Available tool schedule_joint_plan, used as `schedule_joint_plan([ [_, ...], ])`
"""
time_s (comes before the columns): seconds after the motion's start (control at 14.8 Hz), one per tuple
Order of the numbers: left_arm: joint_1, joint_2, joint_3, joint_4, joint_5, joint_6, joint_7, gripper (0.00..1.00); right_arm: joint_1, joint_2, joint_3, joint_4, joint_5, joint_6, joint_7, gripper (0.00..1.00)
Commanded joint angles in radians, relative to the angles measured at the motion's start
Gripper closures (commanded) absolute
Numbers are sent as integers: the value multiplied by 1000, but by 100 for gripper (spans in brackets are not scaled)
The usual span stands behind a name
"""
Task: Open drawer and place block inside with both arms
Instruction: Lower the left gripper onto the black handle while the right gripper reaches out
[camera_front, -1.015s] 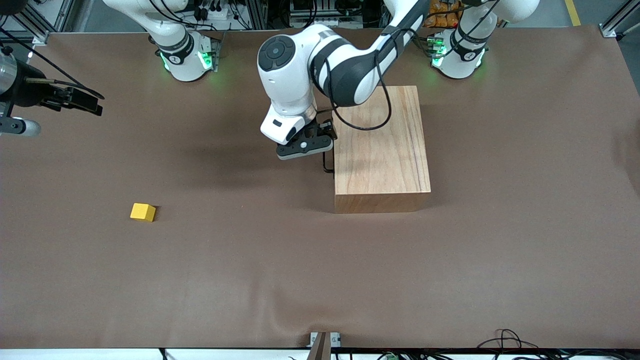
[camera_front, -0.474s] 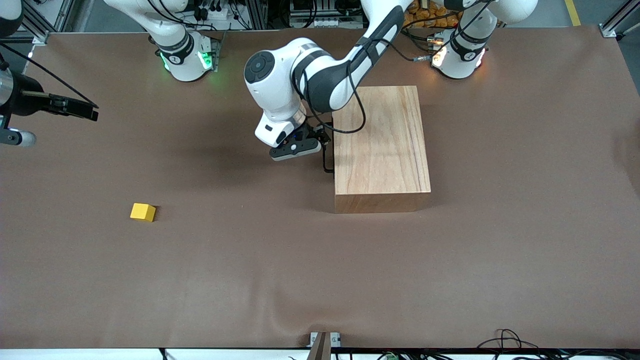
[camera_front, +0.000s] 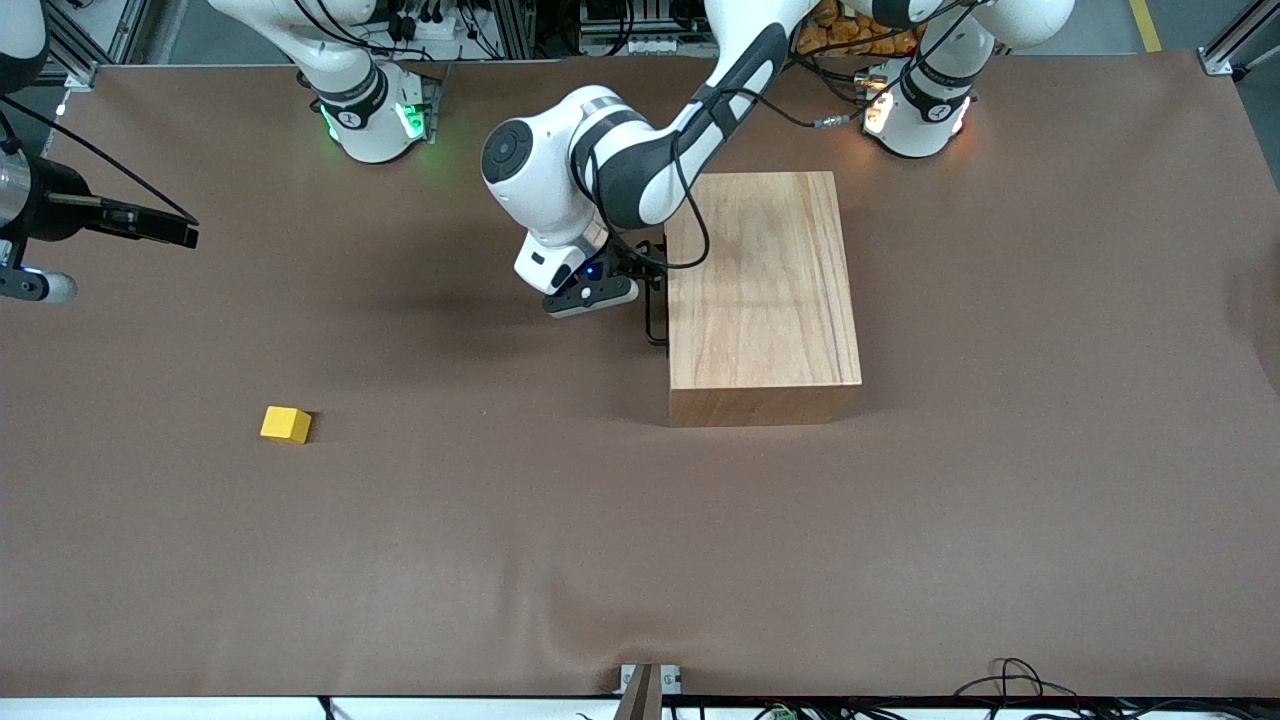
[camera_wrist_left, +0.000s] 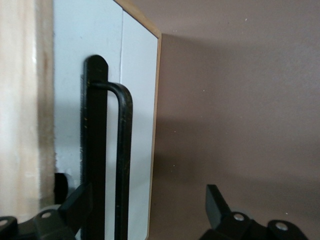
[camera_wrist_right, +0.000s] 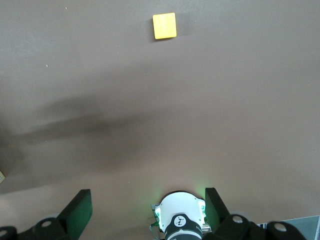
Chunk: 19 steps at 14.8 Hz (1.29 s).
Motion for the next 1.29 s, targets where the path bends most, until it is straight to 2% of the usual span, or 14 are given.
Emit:
schedule_joint_plan([
  [0.0, -10, 30, 15, 34, 25, -20, 18, 0, -6, -2, 13, -4, -2, 22, 4, 0],
  [0.54, -10, 56, 2, 35, 23, 20, 21, 0, 5, 42, 19, 12, -2, 45, -47, 0],
  [0.88, -10, 71, -2, 37, 22, 66, 24, 0, 46, 93, 18, 10, -9, 153, 11, 0],
  [1.22, -10, 65, -4, 38, 13, 118, 25, 0, 69, 157, 18, 9, -8, 176, 94, 0],
])
